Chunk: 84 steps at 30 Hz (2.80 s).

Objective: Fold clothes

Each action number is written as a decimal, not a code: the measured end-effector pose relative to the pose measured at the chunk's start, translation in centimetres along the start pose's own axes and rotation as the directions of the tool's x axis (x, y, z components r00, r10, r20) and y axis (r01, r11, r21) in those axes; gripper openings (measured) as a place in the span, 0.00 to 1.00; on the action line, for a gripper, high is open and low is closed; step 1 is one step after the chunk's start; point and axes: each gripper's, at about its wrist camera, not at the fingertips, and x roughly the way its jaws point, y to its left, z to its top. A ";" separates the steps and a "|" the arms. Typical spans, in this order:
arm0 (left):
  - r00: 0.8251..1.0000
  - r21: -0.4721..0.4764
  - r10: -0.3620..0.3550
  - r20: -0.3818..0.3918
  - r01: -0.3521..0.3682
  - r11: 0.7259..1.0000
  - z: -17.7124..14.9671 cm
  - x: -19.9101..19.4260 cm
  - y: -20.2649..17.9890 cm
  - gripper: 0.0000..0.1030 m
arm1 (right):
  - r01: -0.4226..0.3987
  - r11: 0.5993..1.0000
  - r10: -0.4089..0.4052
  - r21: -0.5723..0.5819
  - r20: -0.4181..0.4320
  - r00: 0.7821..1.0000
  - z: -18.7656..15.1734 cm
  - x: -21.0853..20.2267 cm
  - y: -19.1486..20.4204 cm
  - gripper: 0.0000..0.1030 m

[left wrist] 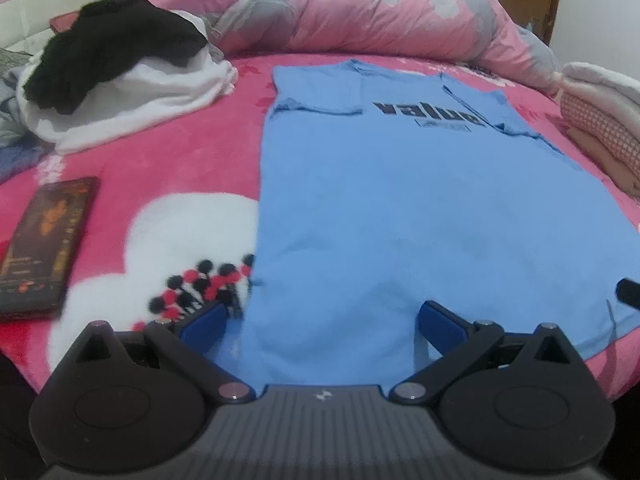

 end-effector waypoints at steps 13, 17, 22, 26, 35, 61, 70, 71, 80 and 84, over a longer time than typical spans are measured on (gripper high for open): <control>0.991 0.015 -0.079 0.105 0.078 0.997 -2.7 -5.3 5.0 1.00 | -0.258 0.963 0.269 -0.083 0.169 0.948 0.5 -2.7 1.5 0.99; 0.993 -0.057 -0.024 0.115 0.031 0.998 -3.2 -5.8 6.8 1.00 | -0.346 0.910 0.378 -0.228 0.119 0.918 0.8 -2.0 5.9 0.99; 0.990 -0.168 0.050 0.133 -0.027 0.985 -3.3 -6.3 9.3 1.00 | -0.421 0.762 0.509 -0.492 0.054 0.859 -0.2 -2.0 13.0 0.96; 0.987 -0.207 0.069 0.147 -0.037 0.978 -3.1 -6.8 11.0 1.00 | -0.379 0.591 0.543 -0.712 0.004 0.840 -2.2 -2.9 18.7 0.80; 0.984 -0.245 0.013 0.178 0.032 0.969 -3.0 -6.9 13.0 0.92 | -0.285 0.354 0.486 -0.891 -0.085 0.870 -6.3 -1.7 23.9 0.27; 0.799 -0.516 -0.601 0.036 0.529 0.673 0.8 2.6 11.6 0.78 | -0.468 0.617 0.621 -0.633 0.027 0.783 -1.8 -2.5 19.9 0.05; 0.797 -0.497 -0.603 -0.036 0.509 0.703 1.4 4.3 10.1 0.41 | -0.487 0.613 0.646 -0.622 0.040 0.762 -1.5 -2.1 19.0 0.07; 0.802 -0.486 -0.596 -0.043 0.505 0.714 1.4 4.4 9.9 0.39 | -0.493 0.610 0.651 -0.621 0.037 0.759 -1.5 -2.1 18.7 0.06; 0.846 -0.389 -0.526 -0.088 0.457 0.800 2.0 4.2 8.5 0.28 | -0.516 0.735 0.596 -0.440 0.056 0.801 1.0 -2.0 7.7 0.39; 0.861 -0.362 -0.500 -0.093 0.439 0.823 2.1 4.2 8.1 0.27 | -0.407 0.908 0.417 -0.097 0.136 0.899 3.5 -0.9 -3.7 0.41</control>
